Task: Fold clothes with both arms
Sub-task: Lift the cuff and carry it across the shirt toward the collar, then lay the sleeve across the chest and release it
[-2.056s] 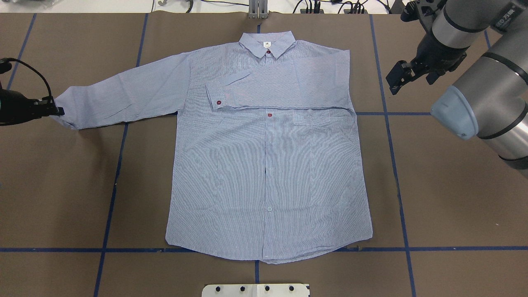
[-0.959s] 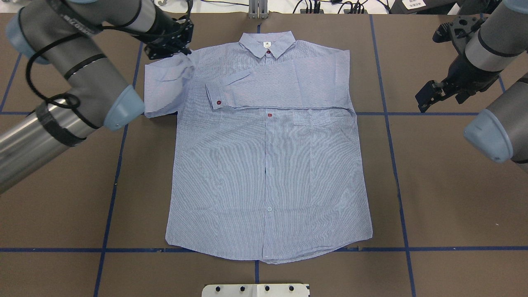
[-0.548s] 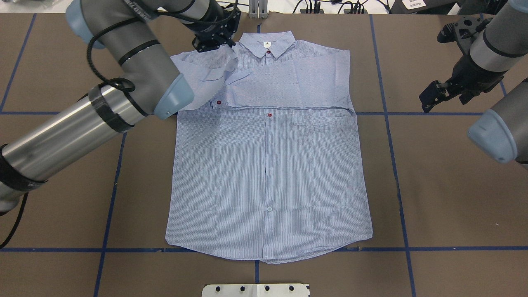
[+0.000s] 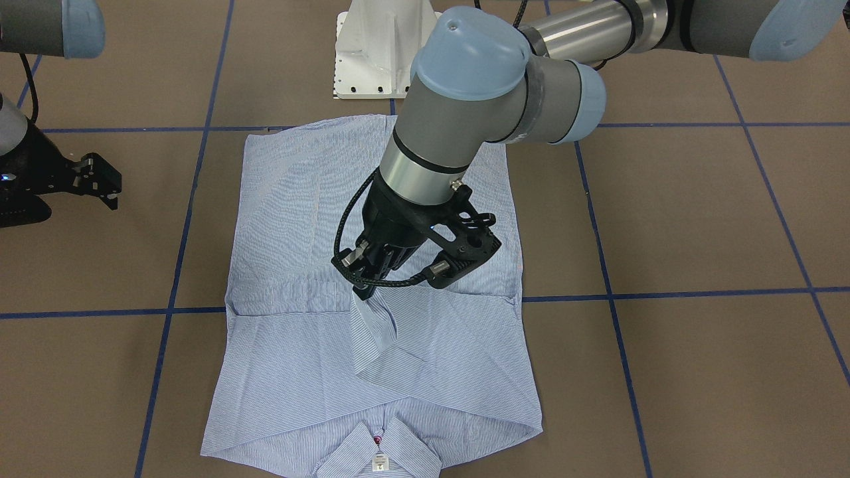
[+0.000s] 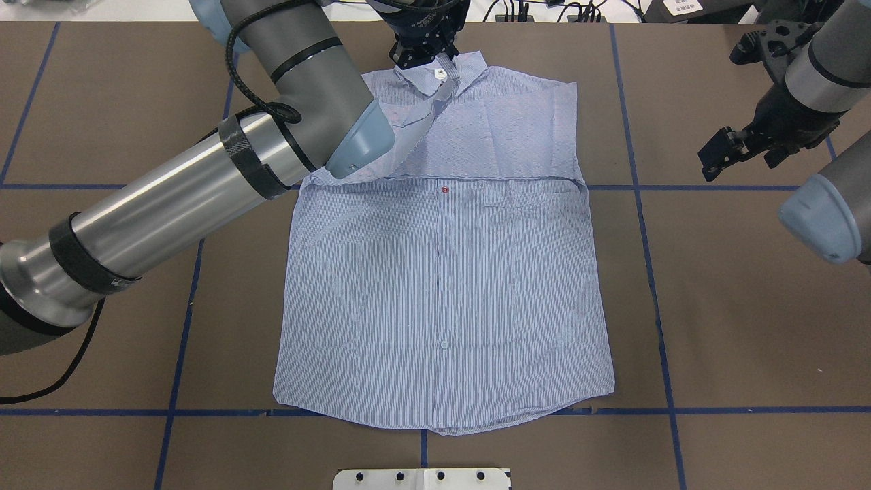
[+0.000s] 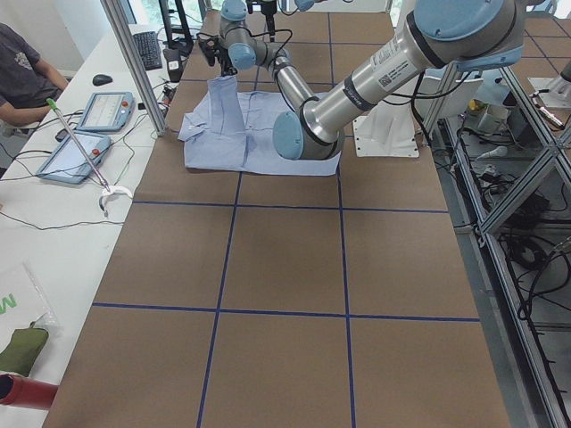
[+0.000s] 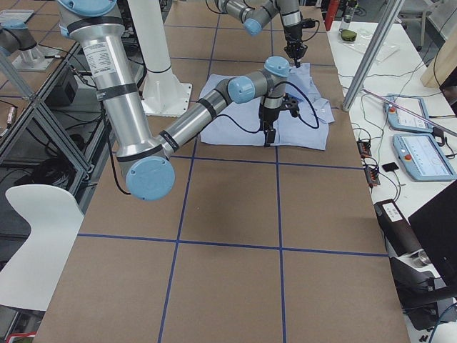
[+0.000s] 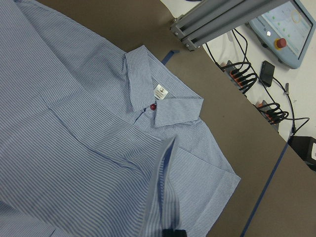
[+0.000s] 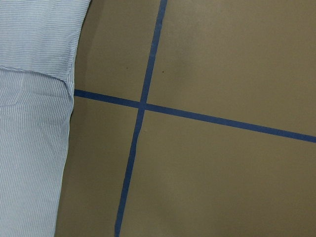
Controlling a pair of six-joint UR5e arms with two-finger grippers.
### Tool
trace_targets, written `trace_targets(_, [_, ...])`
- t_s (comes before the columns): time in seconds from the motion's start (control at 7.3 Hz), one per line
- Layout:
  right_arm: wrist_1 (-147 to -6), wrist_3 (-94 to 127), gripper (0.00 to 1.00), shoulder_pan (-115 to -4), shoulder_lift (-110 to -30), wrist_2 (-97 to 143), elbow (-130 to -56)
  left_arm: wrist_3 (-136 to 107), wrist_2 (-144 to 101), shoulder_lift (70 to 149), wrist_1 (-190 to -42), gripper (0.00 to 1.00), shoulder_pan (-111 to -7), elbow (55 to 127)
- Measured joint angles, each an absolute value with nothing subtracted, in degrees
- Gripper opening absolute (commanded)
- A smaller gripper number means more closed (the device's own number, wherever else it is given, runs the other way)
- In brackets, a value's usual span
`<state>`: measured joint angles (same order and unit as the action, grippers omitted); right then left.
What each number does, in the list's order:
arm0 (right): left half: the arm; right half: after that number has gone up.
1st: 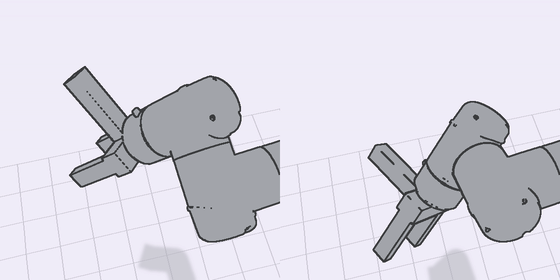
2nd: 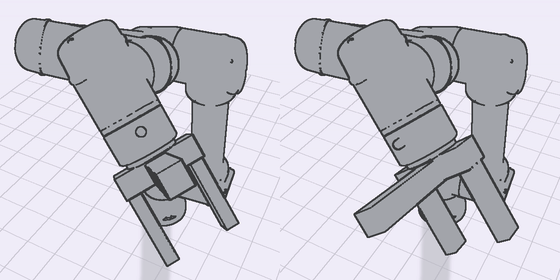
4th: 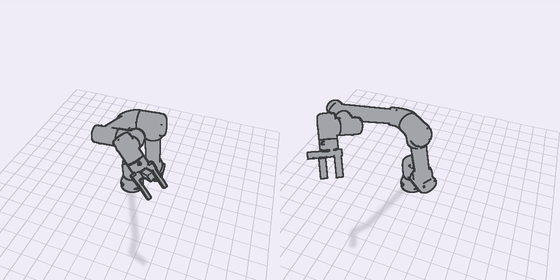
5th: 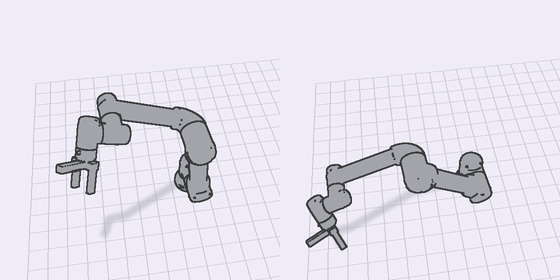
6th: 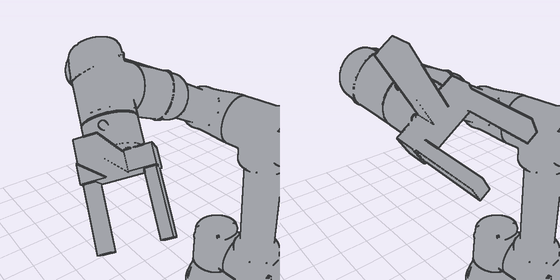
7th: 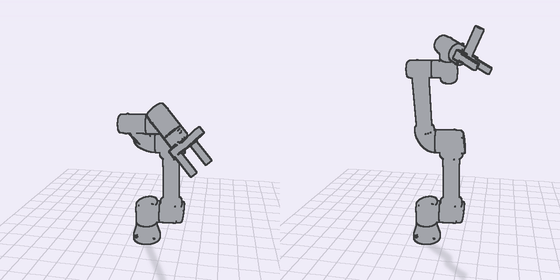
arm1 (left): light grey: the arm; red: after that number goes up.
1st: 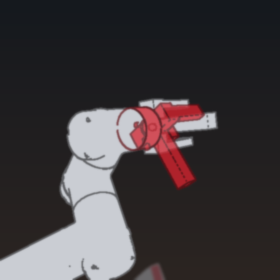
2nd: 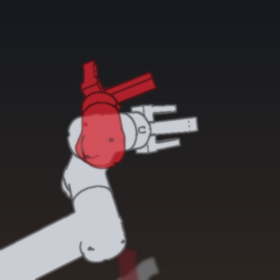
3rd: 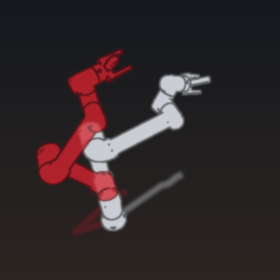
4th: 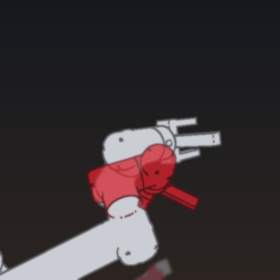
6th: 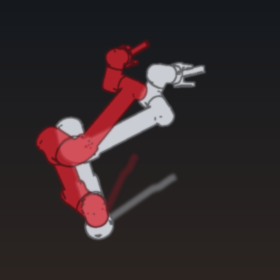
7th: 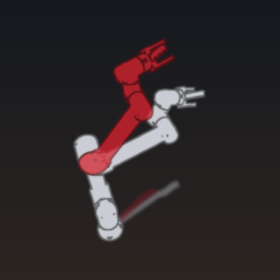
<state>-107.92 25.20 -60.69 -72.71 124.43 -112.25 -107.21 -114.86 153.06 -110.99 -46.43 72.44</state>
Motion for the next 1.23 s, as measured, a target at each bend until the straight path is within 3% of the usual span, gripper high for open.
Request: trace_targets(1.23, [-107.93,25.71,1.00,-60.73,-72.63,124.22,-111.98,-108.77,-94.87,153.68,-123.31,0.00,-29.56,61.17])
